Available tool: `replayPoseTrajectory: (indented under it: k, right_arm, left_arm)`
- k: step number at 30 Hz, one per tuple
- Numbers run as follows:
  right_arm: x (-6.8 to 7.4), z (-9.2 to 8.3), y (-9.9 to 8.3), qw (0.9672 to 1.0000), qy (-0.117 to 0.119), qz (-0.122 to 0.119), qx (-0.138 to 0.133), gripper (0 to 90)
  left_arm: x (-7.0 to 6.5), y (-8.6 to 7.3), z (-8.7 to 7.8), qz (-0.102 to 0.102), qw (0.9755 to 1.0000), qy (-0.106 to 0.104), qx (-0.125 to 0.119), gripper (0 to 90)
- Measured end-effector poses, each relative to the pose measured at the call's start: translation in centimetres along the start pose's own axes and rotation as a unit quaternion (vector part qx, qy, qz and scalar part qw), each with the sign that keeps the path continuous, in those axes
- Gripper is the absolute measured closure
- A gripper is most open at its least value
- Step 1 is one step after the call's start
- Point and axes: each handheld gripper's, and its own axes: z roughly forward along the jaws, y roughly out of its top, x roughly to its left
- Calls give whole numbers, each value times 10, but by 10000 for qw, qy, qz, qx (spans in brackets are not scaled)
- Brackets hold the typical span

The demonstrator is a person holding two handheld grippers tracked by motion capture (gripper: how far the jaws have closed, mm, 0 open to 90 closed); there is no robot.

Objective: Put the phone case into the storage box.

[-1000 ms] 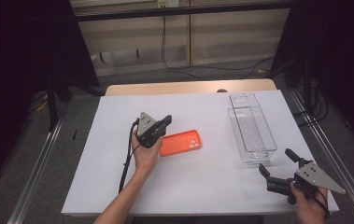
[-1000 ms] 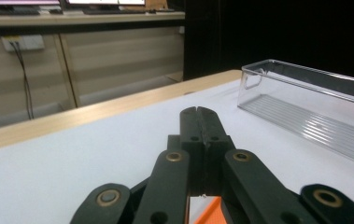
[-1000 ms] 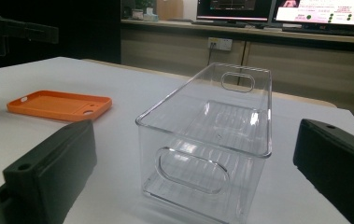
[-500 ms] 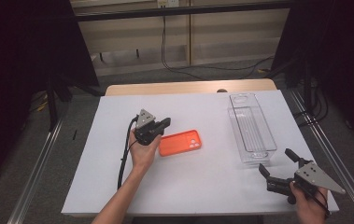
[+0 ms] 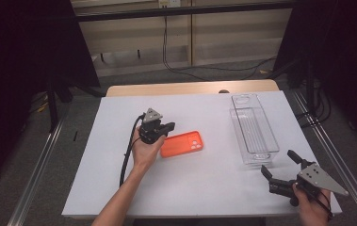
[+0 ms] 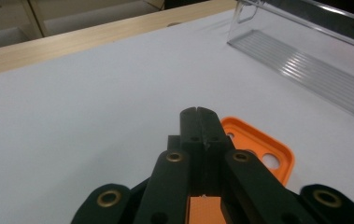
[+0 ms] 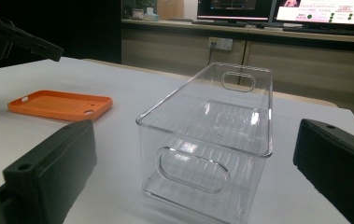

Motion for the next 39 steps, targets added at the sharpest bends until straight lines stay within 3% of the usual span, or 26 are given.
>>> replayPoseTrajectory:
  k: [1,2,3,13,17,21,23,33,39]
  right_arm:
    - [0,0,0,10000,-3,-5,6,0]
    - [0,0,0,10000,2,-4,7,0]
    - [0,0,0,10000,9,3,-4,0]
    - [0,0,0,10000,0,0,13,0]
    - [0,-1,0,10000,8,-3,17,0]
    - [1,-2,0,10000,38,4,-11,0]
    - [0,-2,0,10000,39,5,-12,0]
    - [0,-2,0,10000,29,12,25,0]
    - [0,-2,0,10000,43,5,25,0]
  left_arm:
    - [2,1,1,-2,10000,10,40,900]
    - [4,3,3,47,9997,205,99,900]
    - [7,4,3,99,9995,256,180,900]
    - [24,-2,16,-235,9968,256,715,900]
    - [25,-5,21,-323,9961,244,779,900]
    - [20,-6,29,-247,9949,291,930,900]
    - [18,-7,32,-86,9933,358,1094,900]
    - [24,-16,39,-105,9909,441,1267,900]
    - [22,-18,42,-83,9898,377,1370,900]
